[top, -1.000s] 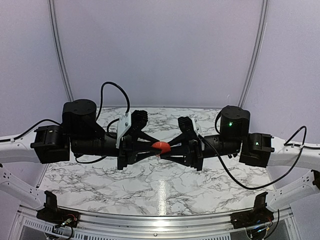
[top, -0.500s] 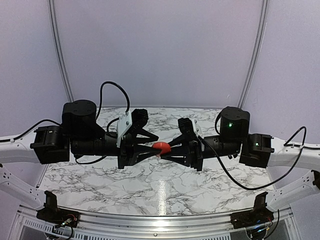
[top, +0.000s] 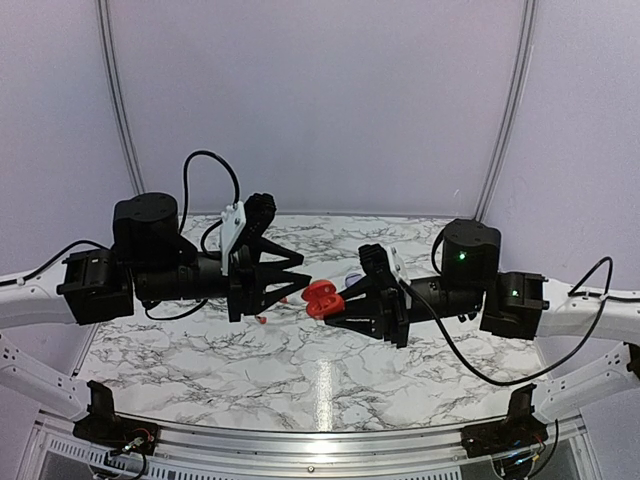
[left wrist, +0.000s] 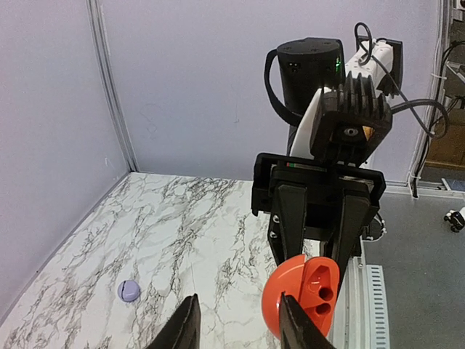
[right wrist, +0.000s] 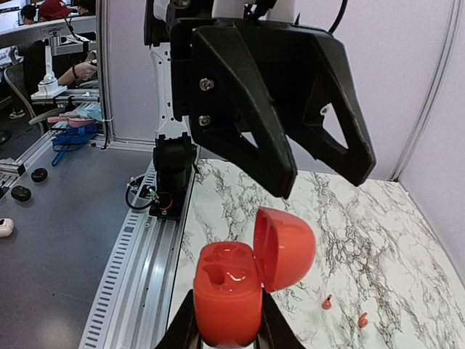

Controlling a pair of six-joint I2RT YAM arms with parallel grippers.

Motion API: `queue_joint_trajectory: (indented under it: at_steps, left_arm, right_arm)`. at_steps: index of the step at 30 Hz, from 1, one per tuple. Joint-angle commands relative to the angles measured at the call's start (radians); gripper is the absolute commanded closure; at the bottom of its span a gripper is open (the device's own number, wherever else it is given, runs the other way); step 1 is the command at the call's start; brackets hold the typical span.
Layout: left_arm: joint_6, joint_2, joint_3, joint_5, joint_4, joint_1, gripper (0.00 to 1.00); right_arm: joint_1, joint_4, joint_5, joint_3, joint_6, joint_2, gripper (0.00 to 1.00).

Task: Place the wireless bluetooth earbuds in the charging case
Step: Open the charging case, then pick up the left earbud from the center of the board.

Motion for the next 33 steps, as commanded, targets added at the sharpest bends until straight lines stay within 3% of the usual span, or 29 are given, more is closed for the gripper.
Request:
queue_joint_trajectory:
  at_steps: [1,8,13,16,24,33]
  left_arm:
    - [-0.057,-0.016,-0.028,0.031,0.057,0.020,0.61]
    - [-0.252,-0.098,-0.134,0.040,0.134,0.148,0.57]
    - [-0.397,-0.103,-0.230,-0.009,0.082,0.267,0.56]
    - [-0.411,-0.072,-0.241,-0.027,0.000,0.331,0.51]
    - [-0.243,0.153,-0.075,0.016,-0.327,0.441,0.46]
    - [0.114,0.425,0.111,0.087,-0.565,0.451,0.50]
  right_arm:
    - [0.002,0.050,-0.017,-0.006,0.019,-0.017,1.00]
    - [-0.051,0.136,0.010,-0.080,0.119,-0.053,1.00]
    - [-0.120,0.199,-0.028,-0.119,0.180,-0.060,1.00]
    - [-0.139,0.199,-0.060,-0.128,0.190,-0.058,1.00]
    - [-0.177,0.210,-0.085,-0.163,0.216,-0.065,1.00]
    - [-0.188,0.208,-0.084,-0.195,0.237,-0.093,1.00]
